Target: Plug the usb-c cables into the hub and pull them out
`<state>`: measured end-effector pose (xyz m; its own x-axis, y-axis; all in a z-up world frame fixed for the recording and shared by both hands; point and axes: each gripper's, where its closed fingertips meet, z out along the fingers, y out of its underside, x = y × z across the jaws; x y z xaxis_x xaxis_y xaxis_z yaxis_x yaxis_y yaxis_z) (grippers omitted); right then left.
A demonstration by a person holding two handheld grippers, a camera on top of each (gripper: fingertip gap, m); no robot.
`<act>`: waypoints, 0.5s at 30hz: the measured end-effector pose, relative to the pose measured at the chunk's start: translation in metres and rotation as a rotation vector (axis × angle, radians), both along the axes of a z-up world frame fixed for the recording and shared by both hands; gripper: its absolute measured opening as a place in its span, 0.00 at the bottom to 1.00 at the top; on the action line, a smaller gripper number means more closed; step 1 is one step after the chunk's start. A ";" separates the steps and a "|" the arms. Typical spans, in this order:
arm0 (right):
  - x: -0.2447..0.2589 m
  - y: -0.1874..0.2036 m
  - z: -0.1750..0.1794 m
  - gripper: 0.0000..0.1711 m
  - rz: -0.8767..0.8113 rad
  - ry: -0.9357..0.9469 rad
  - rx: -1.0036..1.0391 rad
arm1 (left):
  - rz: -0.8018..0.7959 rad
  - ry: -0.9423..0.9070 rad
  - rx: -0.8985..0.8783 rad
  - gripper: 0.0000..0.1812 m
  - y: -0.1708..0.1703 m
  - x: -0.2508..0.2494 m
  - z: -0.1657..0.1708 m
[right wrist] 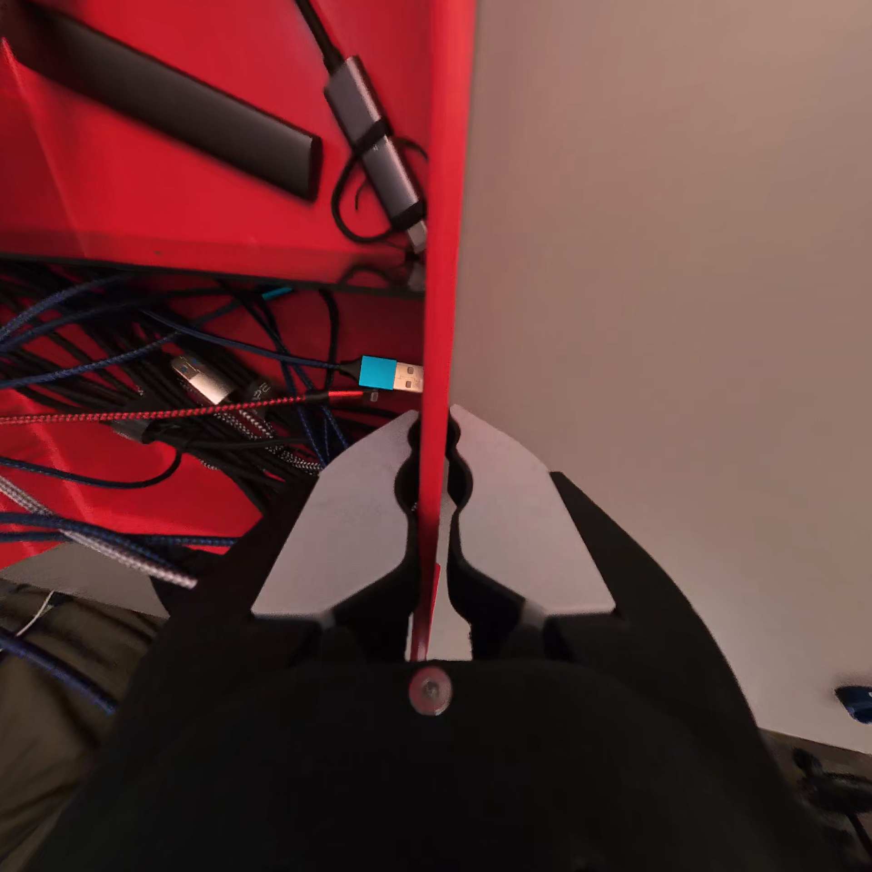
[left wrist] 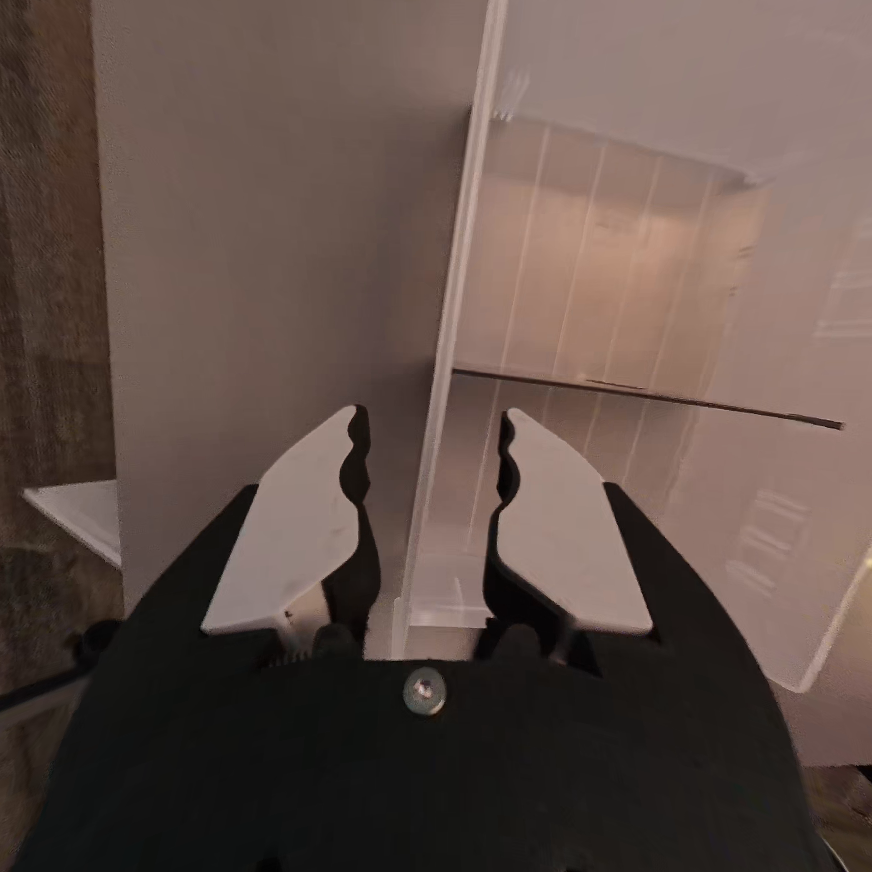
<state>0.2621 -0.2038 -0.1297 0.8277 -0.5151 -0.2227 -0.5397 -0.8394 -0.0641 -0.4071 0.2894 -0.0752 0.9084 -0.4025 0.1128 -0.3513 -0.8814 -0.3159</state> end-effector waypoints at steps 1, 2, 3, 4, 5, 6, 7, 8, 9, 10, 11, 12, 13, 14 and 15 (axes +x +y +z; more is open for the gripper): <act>0.000 0.000 0.000 0.04 -0.008 -0.001 -0.008 | -0.001 0.015 -0.030 0.23 0.000 -0.002 -0.008; 0.000 0.000 0.000 0.04 -0.010 -0.008 -0.022 | -0.008 0.014 -0.072 0.16 -0.003 -0.002 -0.015; 0.000 0.000 0.000 0.04 -0.012 -0.014 -0.036 | -0.020 -0.002 -0.123 0.10 -0.007 0.000 -0.021; 0.000 0.000 0.000 0.04 -0.017 -0.019 -0.054 | -0.027 -0.020 -0.175 0.08 -0.011 0.003 -0.028; -0.001 -0.001 0.000 0.04 -0.019 -0.021 -0.075 | -0.025 -0.022 -0.216 0.09 -0.014 0.003 -0.034; -0.003 -0.001 0.000 0.04 -0.013 -0.022 -0.098 | -0.029 -0.008 -0.258 0.09 -0.018 0.003 -0.041; -0.006 0.001 0.000 0.04 -0.007 -0.020 -0.109 | -0.040 0.016 -0.300 0.09 -0.022 0.002 -0.048; -0.011 0.004 0.001 0.04 0.004 -0.010 -0.112 | -0.060 0.050 -0.338 0.10 -0.027 0.002 -0.053; -0.016 0.008 0.000 0.04 0.034 0.000 -0.118 | -0.090 0.099 -0.365 0.08 -0.031 0.002 -0.058; -0.022 0.013 0.000 0.05 0.068 0.005 -0.120 | -0.128 0.162 -0.384 0.04 -0.035 0.002 -0.061; -0.028 0.019 0.001 0.05 0.095 0.009 -0.116 | -0.175 0.227 -0.403 0.01 -0.040 0.005 -0.063; -0.034 0.025 0.001 0.05 0.119 0.016 -0.118 | -0.224 0.275 -0.423 0.02 -0.045 0.011 -0.065; -0.041 0.032 0.001 0.05 0.133 0.024 -0.125 | -0.254 0.269 -0.443 0.01 -0.051 0.023 -0.065; -0.047 0.040 0.001 0.05 0.140 0.027 -0.131 | -0.288 0.247 -0.474 0.01 -0.058 0.038 -0.065; -0.053 0.048 0.002 0.05 0.150 0.023 -0.140 | -0.340 0.256 -0.500 0.02 -0.065 0.051 -0.065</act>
